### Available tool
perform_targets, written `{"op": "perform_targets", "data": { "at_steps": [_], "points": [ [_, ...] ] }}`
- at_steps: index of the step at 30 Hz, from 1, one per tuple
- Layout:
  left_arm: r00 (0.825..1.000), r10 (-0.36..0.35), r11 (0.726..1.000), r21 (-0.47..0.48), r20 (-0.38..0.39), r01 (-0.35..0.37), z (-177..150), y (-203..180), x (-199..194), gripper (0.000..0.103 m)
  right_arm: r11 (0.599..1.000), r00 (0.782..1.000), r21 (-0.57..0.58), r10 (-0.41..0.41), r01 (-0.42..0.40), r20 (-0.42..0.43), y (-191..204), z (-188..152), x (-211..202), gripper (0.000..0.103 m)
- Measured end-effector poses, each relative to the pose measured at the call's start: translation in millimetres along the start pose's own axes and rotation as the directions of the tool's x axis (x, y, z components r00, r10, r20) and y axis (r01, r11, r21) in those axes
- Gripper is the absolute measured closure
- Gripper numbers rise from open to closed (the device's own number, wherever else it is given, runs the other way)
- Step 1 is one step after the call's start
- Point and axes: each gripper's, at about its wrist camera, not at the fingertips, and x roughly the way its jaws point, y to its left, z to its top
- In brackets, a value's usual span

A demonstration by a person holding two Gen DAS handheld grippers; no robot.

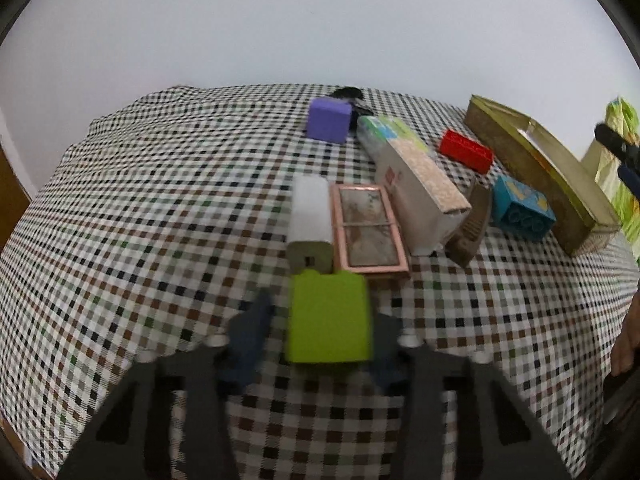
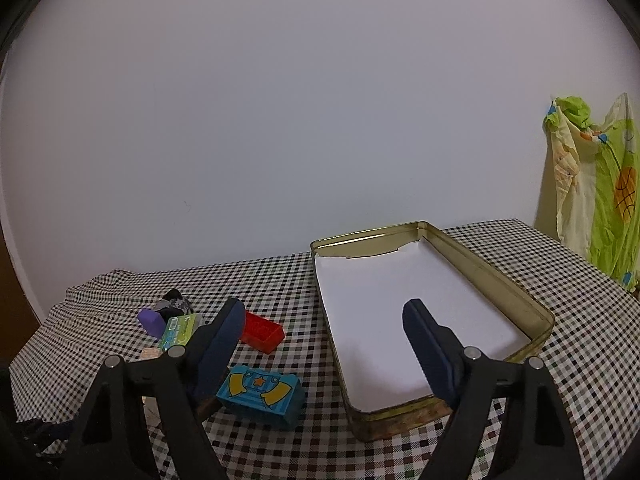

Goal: Organize rigid objects
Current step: 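Lower the left gripper onto the lime green Lego brick and close it, then grasp the beige patterned box with the right gripper while the left lifts the green brick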

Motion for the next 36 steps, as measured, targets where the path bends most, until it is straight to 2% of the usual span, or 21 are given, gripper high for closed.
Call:
{"op": "perform_targets", "data": {
  "at_steps": [3, 6, 9, 14, 16, 18, 20, 21, 26, 29, 32, 35, 36],
  "points": [
    [0.999, -0.040, 0.999, -0.026, 0.009, 0.040, -1, 8, -1, 0.073, 1.000, 1.000, -0.001, -0.006, 0.006, -0.002, -1, -1, 2, 0.020],
    [0.999, -0.034, 0.999, -0.003, 0.020, 0.034, -2, 6, -1, 0.073, 1.000, 1.000, 0.003, -0.008, 0.008, -0.005, -2, -2, 2, 0.020],
    [0.996, -0.052, 0.999, 0.009, 0.068, 0.051, -2, 9, -13, 0.073, 1.000, 1.000, 0.001, 0.007, -0.007, -0.004, -3, -2, 2, 0.020],
    [0.983, -0.051, 0.999, 0.019, 0.178, 0.048, 10, 17, -40, 0.073, 0.996, 0.996, -0.025, 0.084, -0.084, -0.002, 8, -4, 2, 0.020],
    [0.978, -0.041, 0.999, 0.022, 0.205, 0.038, 17, 21, -44, 0.073, 0.989, 0.991, -0.049, 0.136, -0.136, -0.014, 18, -6, 2, 0.025],
    [0.974, -0.036, 0.999, 0.023, 0.226, 0.031, 21, 25, -47, 0.073, 0.975, 0.979, -0.096, 0.194, -0.199, -0.055, 32, -9, 6, 0.042],
    [0.972, -0.041, 0.999, 0.014, 0.233, 0.039, 26, 31, -46, 0.073, 0.959, 0.963, -0.123, 0.244, -0.257, -0.110, 48, -15, 9, 0.048],
    [0.971, -0.047, 0.999, 0.012, 0.233, 0.046, 27, 34, -45, 0.073, 0.944, 0.947, -0.128, 0.283, -0.303, -0.152, 57, -18, 14, 0.051],
    [0.971, -0.051, 0.998, -0.026, 0.233, 0.059, 31, 47, -44, 0.073, 0.900, 0.888, -0.125, 0.376, -0.418, -0.263, 102, -27, 25, 0.051],
    [0.970, -0.054, 0.998, -0.021, 0.237, 0.061, 32, 54, -45, 0.073, 0.898, 0.888, -0.181, 0.334, -0.402, -0.315, 128, -40, 35, 0.051],
    [0.969, -0.049, 0.998, -0.023, 0.241, 0.056, 31, 59, -44, 0.073, 0.887, 0.864, -0.196, 0.323, -0.418, -0.385, 141, -47, 49, 0.051],
    [0.969, -0.048, 0.998, -0.029, 0.241, 0.057, 32, 63, -40, 0.073, 0.899, 0.875, -0.213, 0.277, -0.382, -0.398, 144, -49, 55, 0.051],
    [0.969, -0.051, 0.998, -0.031, 0.240, 0.060, 32, 64, -39, 0.073, 0.904, 0.869, -0.204, 0.267, -0.375, -0.417, 142, -50, 61, 0.051]
  ]
}}
